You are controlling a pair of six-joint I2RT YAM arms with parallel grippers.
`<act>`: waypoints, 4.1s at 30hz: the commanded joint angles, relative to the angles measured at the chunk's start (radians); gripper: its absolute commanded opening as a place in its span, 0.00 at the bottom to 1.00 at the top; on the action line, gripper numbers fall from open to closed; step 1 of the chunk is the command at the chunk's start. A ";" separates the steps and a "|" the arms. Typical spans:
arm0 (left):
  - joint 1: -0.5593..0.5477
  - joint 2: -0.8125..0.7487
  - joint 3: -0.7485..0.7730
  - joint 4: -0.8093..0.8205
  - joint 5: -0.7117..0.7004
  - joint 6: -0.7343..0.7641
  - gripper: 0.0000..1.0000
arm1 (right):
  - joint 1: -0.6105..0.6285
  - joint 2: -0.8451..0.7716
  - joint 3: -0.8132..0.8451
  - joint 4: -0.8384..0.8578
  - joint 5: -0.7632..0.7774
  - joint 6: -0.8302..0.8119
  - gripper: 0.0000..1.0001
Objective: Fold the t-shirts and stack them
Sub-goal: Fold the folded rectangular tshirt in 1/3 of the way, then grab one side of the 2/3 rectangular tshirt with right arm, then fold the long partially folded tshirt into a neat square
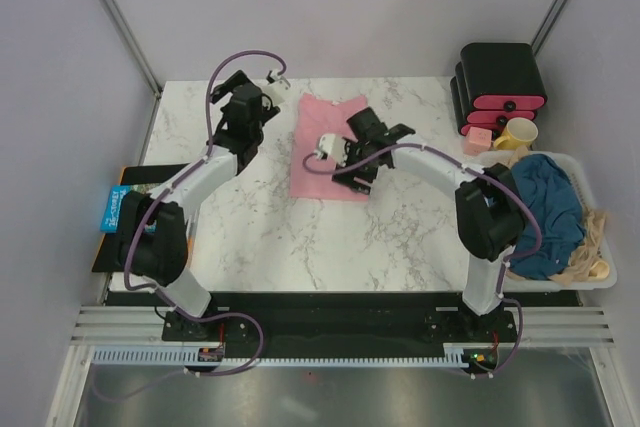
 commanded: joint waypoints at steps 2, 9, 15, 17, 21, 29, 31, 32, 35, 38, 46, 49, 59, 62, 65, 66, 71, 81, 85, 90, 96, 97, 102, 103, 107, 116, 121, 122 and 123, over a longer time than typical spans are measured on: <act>0.041 -0.120 -0.065 0.000 0.013 0.039 1.00 | 0.151 -0.094 -0.146 -0.036 0.109 -0.126 0.77; 0.064 -0.177 -0.115 0.000 0.017 0.036 1.00 | 0.229 -0.023 -0.179 0.064 0.179 -0.095 0.76; 0.070 -0.191 -0.126 0.001 0.019 0.035 1.00 | 0.249 0.068 -0.125 0.128 0.216 -0.089 0.73; 0.073 -0.191 -0.123 0.003 0.017 0.033 1.00 | 0.264 0.087 -0.108 0.147 0.216 -0.086 0.73; 0.076 -0.185 -0.121 0.004 0.016 0.028 1.00 | 0.283 0.111 -0.088 0.167 0.237 -0.068 0.73; 0.090 -0.178 -0.120 0.007 0.022 0.030 1.00 | 0.295 0.150 -0.088 0.206 0.268 -0.063 0.71; 0.093 -0.175 -0.117 0.007 0.027 0.030 1.00 | 0.297 0.159 -0.091 0.222 0.268 -0.063 0.68; 0.096 -0.175 -0.117 0.007 0.028 0.029 1.00 | 0.295 0.174 -0.087 0.225 0.267 -0.061 0.64; 0.101 -0.175 -0.120 0.007 0.030 0.029 1.00 | 0.298 0.206 -0.074 0.225 0.270 -0.057 0.47; 0.109 -0.178 -0.123 0.007 0.034 0.025 1.00 | 0.298 0.216 -0.076 0.225 0.270 -0.057 0.30; 0.142 -0.171 -0.127 0.017 0.059 0.025 1.00 | 0.318 0.133 -0.048 0.041 0.192 -0.106 0.09; 0.153 -0.166 -0.132 0.023 0.067 0.027 1.00 | 0.320 0.070 -0.014 -0.071 0.123 -0.112 0.07; 0.162 -0.174 -0.149 0.044 0.065 0.039 1.00 | 0.419 -0.123 0.002 -0.304 0.063 -0.092 0.07; 0.162 -0.188 -0.154 0.038 0.068 0.039 1.00 | 0.458 -0.172 0.028 -0.352 0.060 -0.072 0.07; 0.162 -0.192 -0.154 0.035 0.067 0.041 1.00 | 0.485 -0.202 0.059 -0.384 0.072 -0.065 0.07; 0.162 -0.192 -0.151 0.033 0.067 0.041 1.00 | 0.488 -0.206 0.064 -0.383 0.084 -0.078 0.07; 0.162 -0.186 -0.134 0.020 0.067 0.025 1.00 | 0.472 -0.174 0.055 -0.305 0.251 -0.178 0.05; 0.162 -0.172 -0.149 0.010 0.073 0.001 1.00 | 0.343 -0.036 0.231 -0.226 0.333 -0.267 0.03; 0.162 -0.168 -0.160 0.007 0.070 -0.013 1.00 | 0.317 0.004 0.285 -0.226 0.350 -0.287 0.03; 0.164 -0.157 -0.157 0.004 0.070 -0.013 1.00 | 0.306 0.018 0.325 -0.223 0.353 -0.292 0.03; 0.158 -0.149 -0.157 -0.069 0.293 -0.042 1.00 | 0.307 -0.030 0.244 -0.223 0.340 -0.296 0.02; 0.152 -0.116 -0.148 -0.080 0.350 -0.048 1.00 | 0.306 -0.036 0.224 -0.223 0.336 -0.296 0.02; 0.129 -0.011 -0.091 -0.204 0.572 -0.197 0.97 | 0.307 -0.077 0.119 -0.211 0.316 -0.276 0.02; 0.123 0.005 -0.083 -0.218 0.656 -0.215 0.94 | 0.306 -0.082 0.113 -0.209 0.316 -0.269 0.02; 0.095 0.088 -0.007 -0.298 0.827 -0.359 0.75 | 0.306 -0.102 0.099 -0.206 0.322 -0.256 0.01; 0.075 0.122 0.058 -0.325 1.005 -0.554 0.02 | 0.307 -0.120 0.091 -0.208 0.331 -0.252 0.00; 0.060 0.121 0.044 -0.344 1.117 -0.607 0.02 | 0.306 -0.113 0.110 -0.209 0.334 -0.250 0.00; 0.050 0.125 0.040 -0.351 1.129 -0.617 0.02 | 0.307 -0.110 0.114 -0.211 0.333 -0.252 0.00; 0.047 0.130 0.040 -0.361 1.166 -0.622 0.02 | 0.307 -0.110 0.118 -0.211 0.334 -0.250 0.00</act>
